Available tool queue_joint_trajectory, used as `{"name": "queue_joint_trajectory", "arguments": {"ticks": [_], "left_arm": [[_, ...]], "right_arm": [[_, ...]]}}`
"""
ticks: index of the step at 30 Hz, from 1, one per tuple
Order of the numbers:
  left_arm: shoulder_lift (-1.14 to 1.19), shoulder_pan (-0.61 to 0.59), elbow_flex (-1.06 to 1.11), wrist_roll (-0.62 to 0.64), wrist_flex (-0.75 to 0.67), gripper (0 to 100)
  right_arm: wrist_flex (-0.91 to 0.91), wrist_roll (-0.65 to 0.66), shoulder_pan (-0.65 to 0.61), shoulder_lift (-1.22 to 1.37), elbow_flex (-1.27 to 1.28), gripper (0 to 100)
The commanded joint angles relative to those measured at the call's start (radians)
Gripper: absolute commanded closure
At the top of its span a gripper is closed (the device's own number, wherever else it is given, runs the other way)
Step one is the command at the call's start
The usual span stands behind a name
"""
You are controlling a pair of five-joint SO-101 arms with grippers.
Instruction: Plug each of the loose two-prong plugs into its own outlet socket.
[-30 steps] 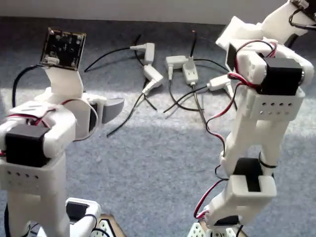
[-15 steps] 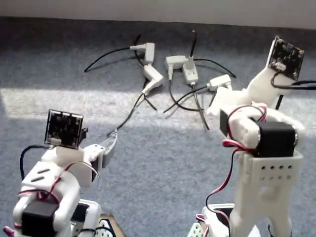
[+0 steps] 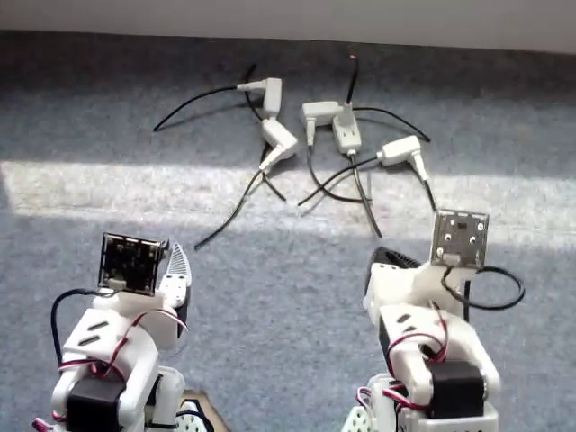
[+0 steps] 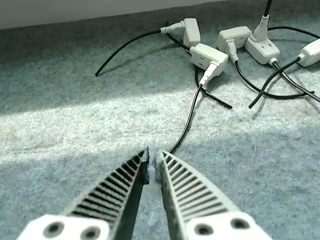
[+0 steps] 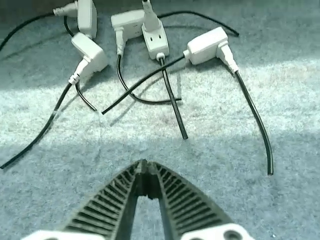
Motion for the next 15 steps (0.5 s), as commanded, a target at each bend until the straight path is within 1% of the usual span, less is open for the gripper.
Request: {"name": "queue_joint_trajectory", "arguments": {"ticks": [1,2,6,10,15], "left_arm": [[-0.001,0.002,0.065,-0.006,-0.009,95],[-0.001,0.005,0.077,-0.006,0.005,95],[-0.001,0.008,0.124,-0.006,0.092,95],[-0.001,0.008,0.202,-0.006,0.193,95],[-0.001,0.002,0.26,-0.006,0.169,95]], "right_arm": [[-0.056,0.015,-0.004,-0.239,0.122,97.8],[-0.051,0.015,-0.004,-0.259,0.159,97.8],[-0.047,0.015,-0.001,-0.205,0.288,97.8],[-0.054,0.015,0.002,-0.239,0.415,97.8],[-0.053,0.015,0.002,-0.239,0.556,97.8]]}}
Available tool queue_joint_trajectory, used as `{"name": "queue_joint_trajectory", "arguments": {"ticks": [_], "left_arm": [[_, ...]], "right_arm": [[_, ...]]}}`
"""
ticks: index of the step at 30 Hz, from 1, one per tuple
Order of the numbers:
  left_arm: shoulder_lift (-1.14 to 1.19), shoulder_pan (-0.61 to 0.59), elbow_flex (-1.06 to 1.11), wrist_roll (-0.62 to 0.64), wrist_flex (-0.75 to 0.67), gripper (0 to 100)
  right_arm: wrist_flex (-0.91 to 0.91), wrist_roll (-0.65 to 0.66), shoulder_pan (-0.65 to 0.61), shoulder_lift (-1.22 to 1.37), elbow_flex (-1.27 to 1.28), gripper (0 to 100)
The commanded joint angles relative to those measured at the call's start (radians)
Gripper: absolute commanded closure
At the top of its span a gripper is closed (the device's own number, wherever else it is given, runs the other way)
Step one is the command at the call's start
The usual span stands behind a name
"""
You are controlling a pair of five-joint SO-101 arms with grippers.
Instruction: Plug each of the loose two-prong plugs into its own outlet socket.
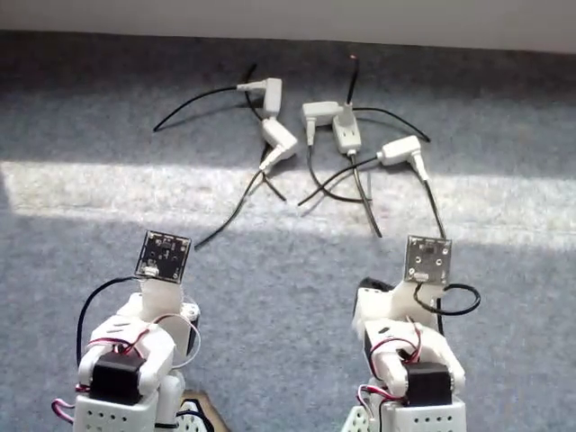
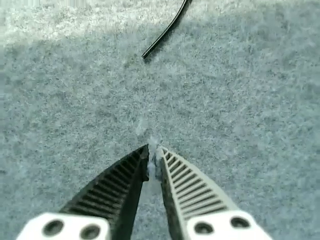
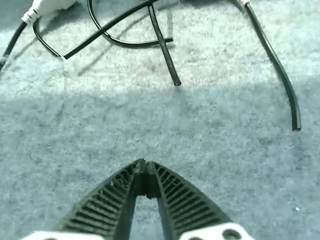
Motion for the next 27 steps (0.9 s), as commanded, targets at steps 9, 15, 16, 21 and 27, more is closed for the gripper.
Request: {"name": "queue_joint_trajectory", "arguments": {"ticks": [9,15,16,21,27], "left_arm": [[-0.001,0.004,0.016,-0.006,-0.02,95],[-0.001,0.005,0.136,-0.008,-0.106,95],[-0.001,0.004,0.219,-0.008,-0.124,95],[0.001,0.007,0.226,-0.008,-0.135,95],[0.001,0.007,0.226,-0.008,-0.135,95]], "right_arm": [[0.059,0.014,0.027,-0.007,0.196,97.8],[0.064,0.011,0.051,-0.007,0.196,97.8],[0.064,0.011,0.051,-0.007,0.196,97.8],[0.062,0.012,0.051,-0.007,0.193,97.8],[0.062,0.012,0.051,-0.007,0.193,97.8]]}}
